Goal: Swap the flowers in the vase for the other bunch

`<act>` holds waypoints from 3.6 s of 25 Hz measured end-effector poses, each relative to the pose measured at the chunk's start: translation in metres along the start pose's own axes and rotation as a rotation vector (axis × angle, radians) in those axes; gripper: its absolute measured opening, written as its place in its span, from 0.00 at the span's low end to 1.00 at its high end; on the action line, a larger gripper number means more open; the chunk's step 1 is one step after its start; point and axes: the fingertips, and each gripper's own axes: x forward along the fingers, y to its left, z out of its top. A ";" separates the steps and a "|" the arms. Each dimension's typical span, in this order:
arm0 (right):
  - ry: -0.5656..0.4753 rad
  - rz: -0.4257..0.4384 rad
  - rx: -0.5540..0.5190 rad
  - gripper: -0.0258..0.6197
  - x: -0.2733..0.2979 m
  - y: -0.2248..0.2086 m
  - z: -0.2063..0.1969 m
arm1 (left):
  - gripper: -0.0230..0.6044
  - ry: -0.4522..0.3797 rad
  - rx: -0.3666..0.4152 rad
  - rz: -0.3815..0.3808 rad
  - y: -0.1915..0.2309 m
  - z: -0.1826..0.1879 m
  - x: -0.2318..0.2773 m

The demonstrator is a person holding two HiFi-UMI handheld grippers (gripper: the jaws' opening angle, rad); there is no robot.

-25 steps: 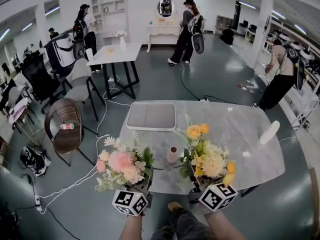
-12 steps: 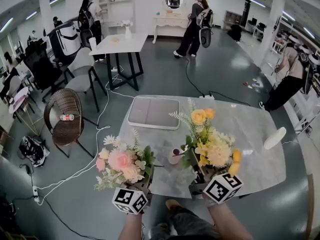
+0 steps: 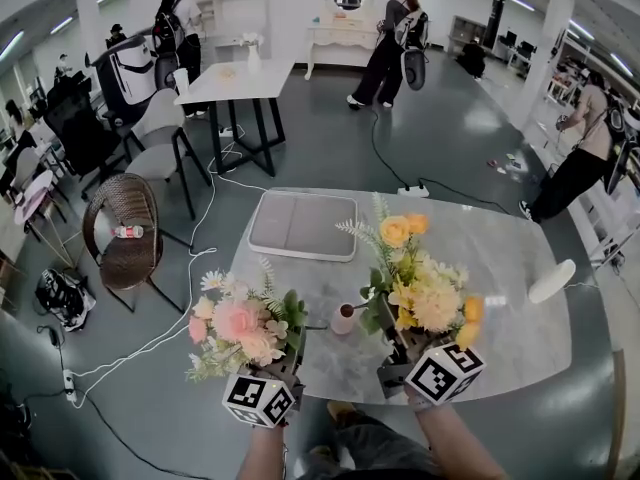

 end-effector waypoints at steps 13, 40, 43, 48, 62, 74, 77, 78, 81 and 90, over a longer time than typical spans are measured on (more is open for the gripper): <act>0.070 0.005 0.037 0.18 0.018 -0.014 -0.039 | 0.18 0.054 0.044 0.041 0.013 -0.018 0.000; 0.171 0.015 0.055 0.18 0.037 -0.030 -0.093 | 0.18 0.059 0.046 0.070 0.023 -0.020 0.004; 0.175 0.024 0.043 0.18 0.039 -0.026 -0.096 | 0.18 0.061 0.044 0.069 0.025 -0.021 0.002; 0.192 0.007 0.035 0.18 0.038 -0.030 -0.104 | 0.18 0.065 0.036 0.069 0.027 -0.024 0.003; 0.195 0.051 -0.042 0.20 0.036 -0.025 -0.096 | 0.18 0.066 0.011 0.075 0.022 -0.024 0.007; 0.234 0.098 -0.175 0.37 0.033 -0.011 -0.095 | 0.18 0.059 -0.006 0.069 0.021 -0.022 0.008; 0.240 0.107 -0.192 0.39 0.032 -0.010 -0.096 | 0.18 0.057 -0.008 0.070 0.022 -0.023 0.008; 0.242 0.107 -0.194 0.40 0.032 -0.010 -0.097 | 0.18 0.056 -0.008 0.070 0.023 -0.024 0.008; 0.247 0.109 -0.194 0.40 0.031 -0.012 -0.099 | 0.18 0.054 -0.010 0.071 0.026 -0.025 0.008; 0.290 0.140 -0.218 0.41 0.022 -0.008 -0.103 | 0.18 0.053 -0.014 0.068 0.024 -0.023 0.008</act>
